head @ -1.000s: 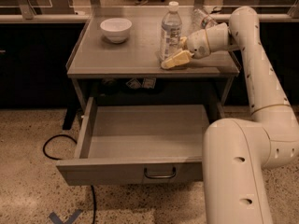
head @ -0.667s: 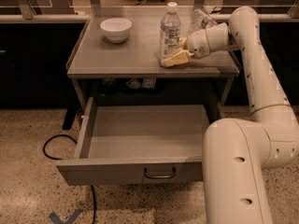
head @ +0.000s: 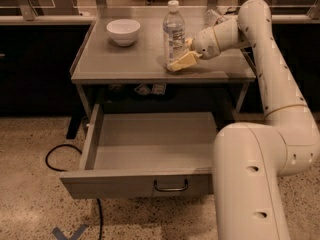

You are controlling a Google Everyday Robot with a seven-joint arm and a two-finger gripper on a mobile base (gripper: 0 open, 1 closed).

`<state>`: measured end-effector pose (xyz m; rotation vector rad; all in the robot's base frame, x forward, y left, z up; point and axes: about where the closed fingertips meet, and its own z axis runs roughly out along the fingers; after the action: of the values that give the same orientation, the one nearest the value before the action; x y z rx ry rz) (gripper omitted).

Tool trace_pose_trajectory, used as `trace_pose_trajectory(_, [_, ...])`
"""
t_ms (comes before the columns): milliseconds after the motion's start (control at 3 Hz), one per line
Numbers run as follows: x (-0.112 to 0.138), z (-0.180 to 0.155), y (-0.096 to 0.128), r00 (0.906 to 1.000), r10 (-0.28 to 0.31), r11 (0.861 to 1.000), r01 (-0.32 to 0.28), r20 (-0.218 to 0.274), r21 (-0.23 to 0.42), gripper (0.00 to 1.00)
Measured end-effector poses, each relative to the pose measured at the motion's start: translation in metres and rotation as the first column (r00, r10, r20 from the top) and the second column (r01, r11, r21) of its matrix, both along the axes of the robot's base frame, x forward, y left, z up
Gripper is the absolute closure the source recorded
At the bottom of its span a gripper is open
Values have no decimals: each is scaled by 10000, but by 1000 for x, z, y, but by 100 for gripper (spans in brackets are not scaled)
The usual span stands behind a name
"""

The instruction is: Place blue plastic bottle into top drawer

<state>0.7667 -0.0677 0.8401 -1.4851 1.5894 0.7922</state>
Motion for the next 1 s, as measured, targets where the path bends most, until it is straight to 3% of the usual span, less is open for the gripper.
trace_pose_trajectory(333, [-26,22,-10,9996,269,9981,-263,97,-555,100])
trace_pose_trajectory(667, [-58,78,-54,9921,-573,9959,646,1118,-627,100])
trace_pose_trajectory(1000, [-107,158,-88,9504,-1827,9815,1911,2518,-93,100])
